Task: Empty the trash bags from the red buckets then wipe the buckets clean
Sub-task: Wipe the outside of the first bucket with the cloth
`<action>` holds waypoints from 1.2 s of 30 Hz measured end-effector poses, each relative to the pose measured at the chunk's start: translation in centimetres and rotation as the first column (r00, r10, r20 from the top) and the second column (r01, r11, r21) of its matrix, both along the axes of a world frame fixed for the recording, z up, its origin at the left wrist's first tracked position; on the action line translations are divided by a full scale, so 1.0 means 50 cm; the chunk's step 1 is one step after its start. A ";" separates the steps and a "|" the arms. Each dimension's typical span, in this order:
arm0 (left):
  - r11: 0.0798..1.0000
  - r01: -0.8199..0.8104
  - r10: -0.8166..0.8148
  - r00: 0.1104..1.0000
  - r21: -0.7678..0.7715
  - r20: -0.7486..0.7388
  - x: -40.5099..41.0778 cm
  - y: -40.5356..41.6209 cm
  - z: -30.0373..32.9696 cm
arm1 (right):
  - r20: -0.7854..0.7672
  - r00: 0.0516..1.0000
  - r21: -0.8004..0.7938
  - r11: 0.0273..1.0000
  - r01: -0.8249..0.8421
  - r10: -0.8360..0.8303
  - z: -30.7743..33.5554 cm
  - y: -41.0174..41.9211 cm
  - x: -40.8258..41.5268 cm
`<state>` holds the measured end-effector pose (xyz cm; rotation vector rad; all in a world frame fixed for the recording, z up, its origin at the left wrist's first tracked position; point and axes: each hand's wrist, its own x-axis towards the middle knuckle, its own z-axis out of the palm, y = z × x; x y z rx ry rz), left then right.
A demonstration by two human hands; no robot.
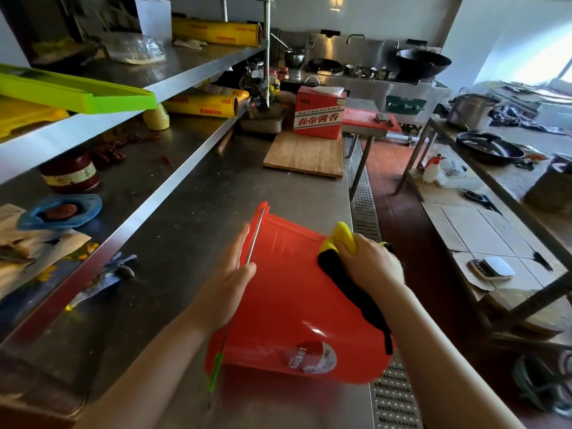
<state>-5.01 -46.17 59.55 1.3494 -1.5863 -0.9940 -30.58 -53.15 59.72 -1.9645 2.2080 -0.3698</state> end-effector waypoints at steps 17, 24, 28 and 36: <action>0.997 0.025 -0.023 0.999 -0.077 0.026 0.019 0.023 -0.022 | -0.077 0.982 0.086 0.980 0.181 -0.174 -0.029 -0.010 -0.073; 1.000 0.004 -0.004 1.000 -0.007 -0.031 0.017 0.028 -0.016 | -0.160 0.986 0.016 0.999 -0.042 0.044 0.018 -0.051 0.090; 1.000 -0.027 0.027 0.999 -0.006 -0.044 0.027 0.031 -0.014 | -0.183 0.969 -0.058 0.982 -0.182 0.169 0.036 -0.068 0.200; 0.999 -0.036 0.035 0.998 -0.006 -0.056 0.015 0.037 -0.016 | -0.060 0.970 -0.117 0.963 -0.241 0.235 0.037 -0.060 0.204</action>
